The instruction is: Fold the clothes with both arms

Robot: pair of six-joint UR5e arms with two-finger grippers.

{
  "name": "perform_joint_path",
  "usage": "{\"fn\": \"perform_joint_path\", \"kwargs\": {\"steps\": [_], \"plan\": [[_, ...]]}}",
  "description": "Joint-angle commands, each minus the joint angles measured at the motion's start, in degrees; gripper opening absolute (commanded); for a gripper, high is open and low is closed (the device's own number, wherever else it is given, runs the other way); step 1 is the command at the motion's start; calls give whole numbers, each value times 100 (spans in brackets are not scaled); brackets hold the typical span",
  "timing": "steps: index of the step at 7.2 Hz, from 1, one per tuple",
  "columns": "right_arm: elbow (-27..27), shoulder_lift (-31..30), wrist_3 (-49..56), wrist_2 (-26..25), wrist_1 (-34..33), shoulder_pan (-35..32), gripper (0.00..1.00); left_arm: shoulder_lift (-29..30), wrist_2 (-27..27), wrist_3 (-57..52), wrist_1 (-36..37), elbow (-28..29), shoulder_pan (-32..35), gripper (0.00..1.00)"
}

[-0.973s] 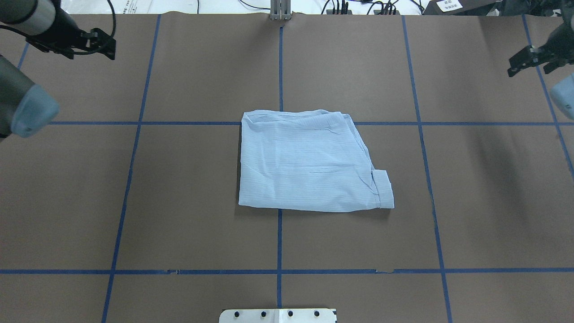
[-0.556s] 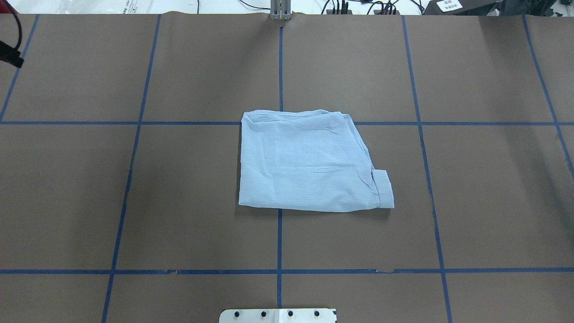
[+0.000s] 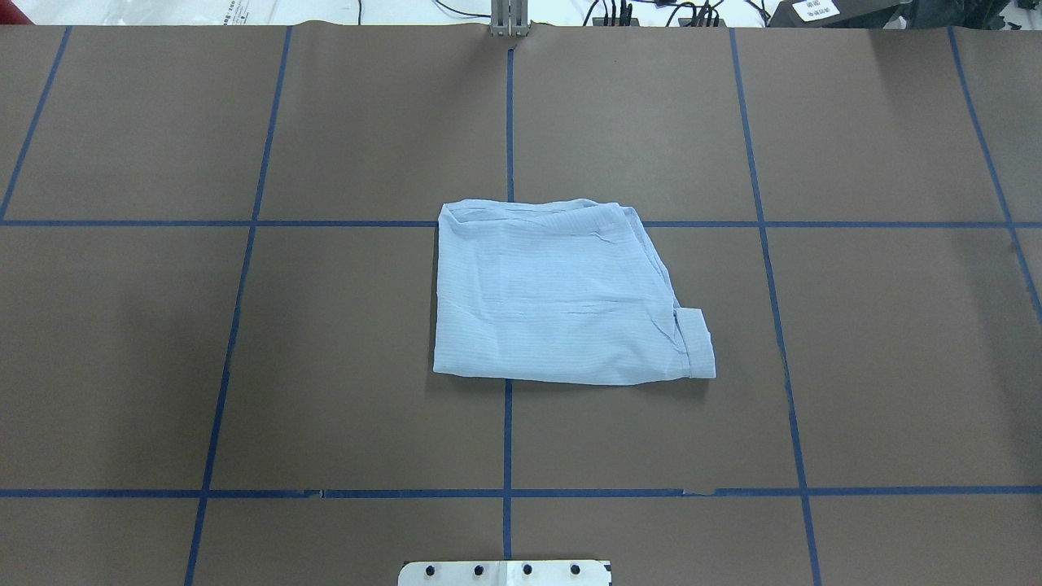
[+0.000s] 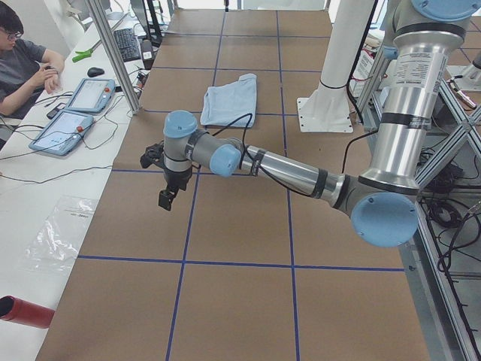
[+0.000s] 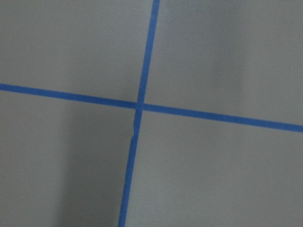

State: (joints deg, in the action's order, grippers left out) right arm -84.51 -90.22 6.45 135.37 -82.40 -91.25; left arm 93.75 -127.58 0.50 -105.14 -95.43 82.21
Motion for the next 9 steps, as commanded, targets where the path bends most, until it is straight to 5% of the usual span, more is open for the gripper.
{"fn": "perform_joint_path", "kwargs": {"steps": [1,3,7,9], "plan": [[-57,-320,-186,24,145,-86,100,-408,23,11,-341,173,67,100],[-547,-338,-1351,7,93,-86,100,-593,-39,-15,305,245,287,100],[-628,-277,-1497,51,137,-51,100,-647,-442,-173,1736,-281,558,100],[-628,-276,-1497,16,137,-51,100,-664,-460,-656,1821,-292,656,100]]}}
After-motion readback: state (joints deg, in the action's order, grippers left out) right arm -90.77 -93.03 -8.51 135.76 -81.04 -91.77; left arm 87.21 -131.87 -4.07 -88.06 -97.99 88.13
